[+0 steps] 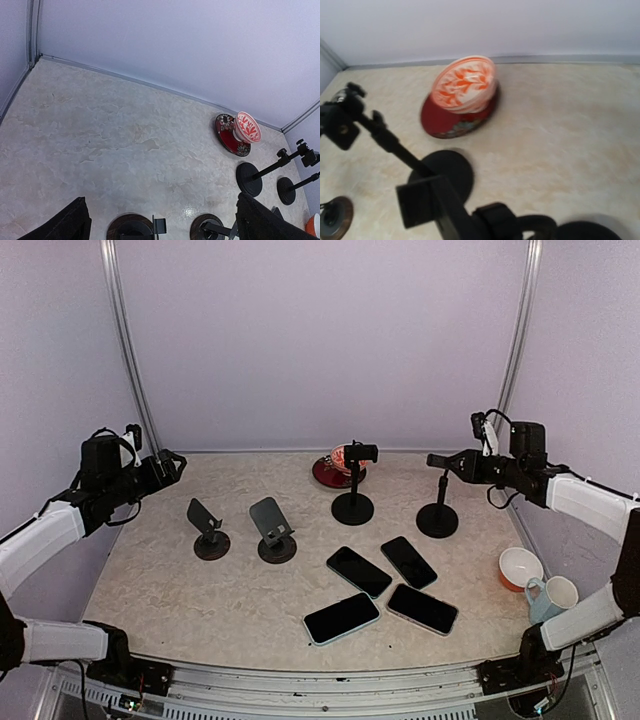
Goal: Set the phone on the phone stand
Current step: Adjust the phone stand at the corner of the board.
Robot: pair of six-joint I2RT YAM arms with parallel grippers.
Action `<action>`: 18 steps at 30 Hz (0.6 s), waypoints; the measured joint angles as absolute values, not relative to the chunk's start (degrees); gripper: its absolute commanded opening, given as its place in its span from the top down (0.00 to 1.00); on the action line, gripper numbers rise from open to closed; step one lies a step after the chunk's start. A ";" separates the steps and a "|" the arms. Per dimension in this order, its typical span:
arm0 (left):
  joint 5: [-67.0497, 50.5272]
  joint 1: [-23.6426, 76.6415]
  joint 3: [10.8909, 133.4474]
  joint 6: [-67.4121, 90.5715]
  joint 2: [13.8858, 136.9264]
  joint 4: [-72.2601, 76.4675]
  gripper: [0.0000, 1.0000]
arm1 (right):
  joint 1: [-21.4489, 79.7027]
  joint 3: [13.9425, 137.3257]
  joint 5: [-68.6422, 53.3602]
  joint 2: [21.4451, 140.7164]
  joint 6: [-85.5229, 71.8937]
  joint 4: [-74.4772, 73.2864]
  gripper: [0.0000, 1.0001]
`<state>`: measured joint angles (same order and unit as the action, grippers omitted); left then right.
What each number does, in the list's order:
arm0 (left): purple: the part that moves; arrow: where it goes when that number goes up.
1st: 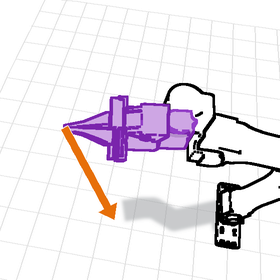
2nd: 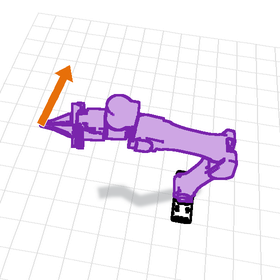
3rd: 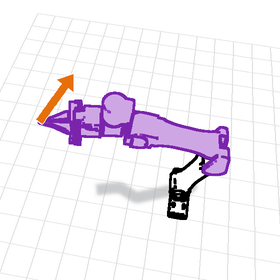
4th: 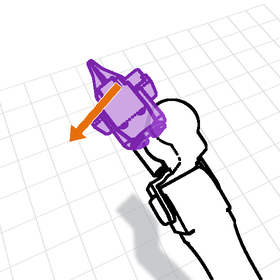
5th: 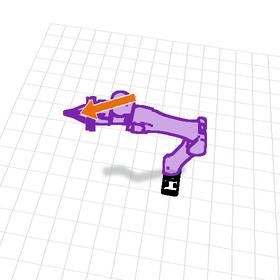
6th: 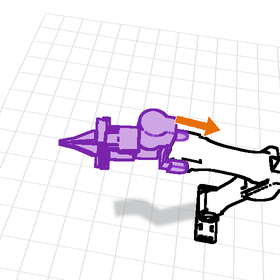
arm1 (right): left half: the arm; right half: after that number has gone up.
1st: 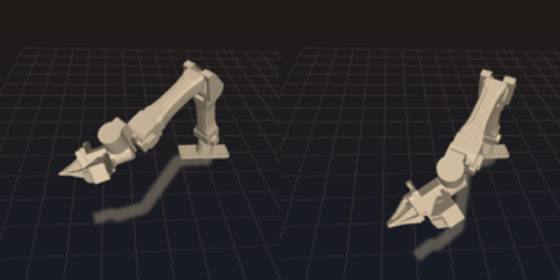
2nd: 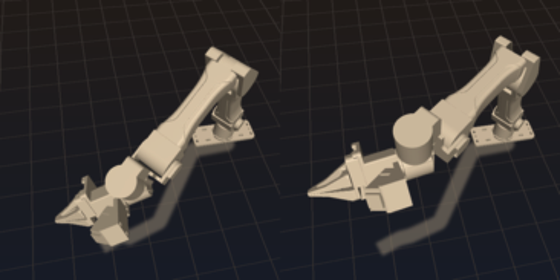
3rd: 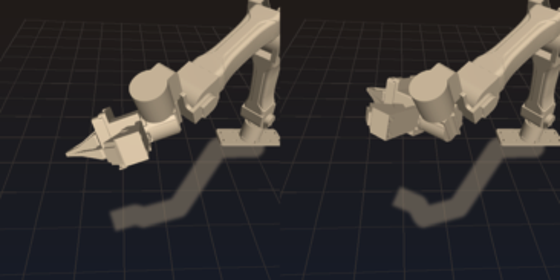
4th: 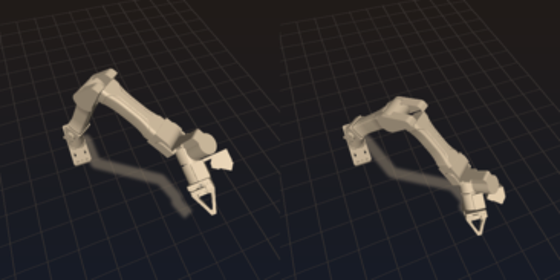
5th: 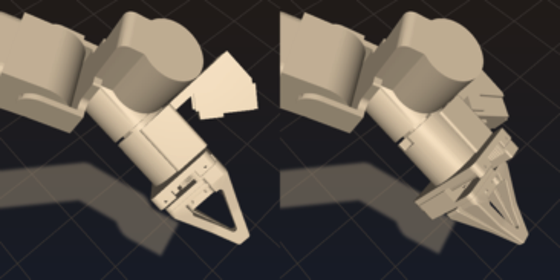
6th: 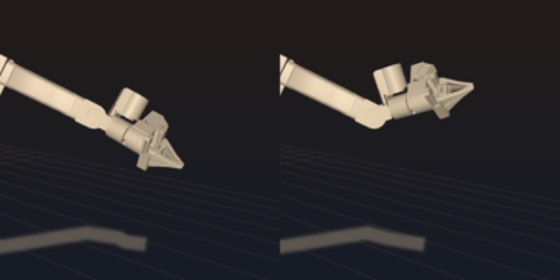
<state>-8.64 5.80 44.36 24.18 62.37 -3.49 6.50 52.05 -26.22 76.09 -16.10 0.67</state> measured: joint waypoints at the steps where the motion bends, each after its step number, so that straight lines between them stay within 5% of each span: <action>1: -8.62 5.80 44.36 24.21 62.39 -3.49 0.01 | 6.39 52.88 -27.35 76.95 -15.46 0.62 0.79; 18: -8.67 5.80 44.36 24.18 62.46 -3.49 0.01 | 3.20 67.51 -50.65 93.43 -2.33 -4.49 0.75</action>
<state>-8.67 5.80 44.36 24.18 62.46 -3.49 3.20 67.51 -50.65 93.43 -2.33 -4.49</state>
